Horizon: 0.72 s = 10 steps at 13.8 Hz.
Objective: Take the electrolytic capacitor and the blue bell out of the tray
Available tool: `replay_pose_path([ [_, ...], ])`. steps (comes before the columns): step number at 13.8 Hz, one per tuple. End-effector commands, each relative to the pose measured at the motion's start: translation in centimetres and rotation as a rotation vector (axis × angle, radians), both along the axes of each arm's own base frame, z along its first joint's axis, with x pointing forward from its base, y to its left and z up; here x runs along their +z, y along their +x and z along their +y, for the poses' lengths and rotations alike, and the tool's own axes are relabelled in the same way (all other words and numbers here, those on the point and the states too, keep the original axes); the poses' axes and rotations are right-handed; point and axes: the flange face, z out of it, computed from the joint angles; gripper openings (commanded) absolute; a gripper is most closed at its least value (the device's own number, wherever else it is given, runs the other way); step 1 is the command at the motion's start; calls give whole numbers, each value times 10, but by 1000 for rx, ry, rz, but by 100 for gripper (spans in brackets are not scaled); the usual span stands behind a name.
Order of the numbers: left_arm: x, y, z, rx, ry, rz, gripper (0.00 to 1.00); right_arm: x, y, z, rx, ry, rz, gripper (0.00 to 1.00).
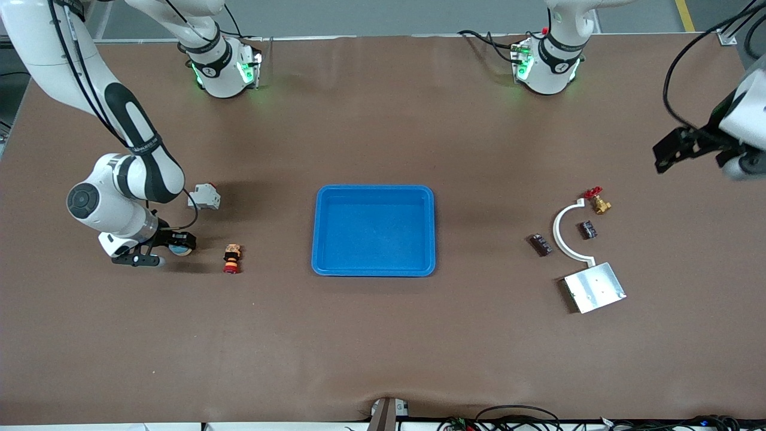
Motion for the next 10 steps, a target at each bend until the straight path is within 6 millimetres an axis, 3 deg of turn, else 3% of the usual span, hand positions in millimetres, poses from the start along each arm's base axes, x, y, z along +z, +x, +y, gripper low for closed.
replay_pose_path([
  [1, 6, -31, 0, -31, -44, 34, 100, -6, 1, 3, -21, -3, -12, 0],
  [2, 10, -36, 0, -32, -44, 37, 100, -6, 3, 2, -22, -3, -14, 16],
  [3, 13, -40, -1, -33, -42, 36, 100, -7, 4, 0, -25, -3, -14, 99],
  [10, 24, -41, -1, -40, -45, 15, 100, -6, 5, -2, -28, -3, -14, 100],
])
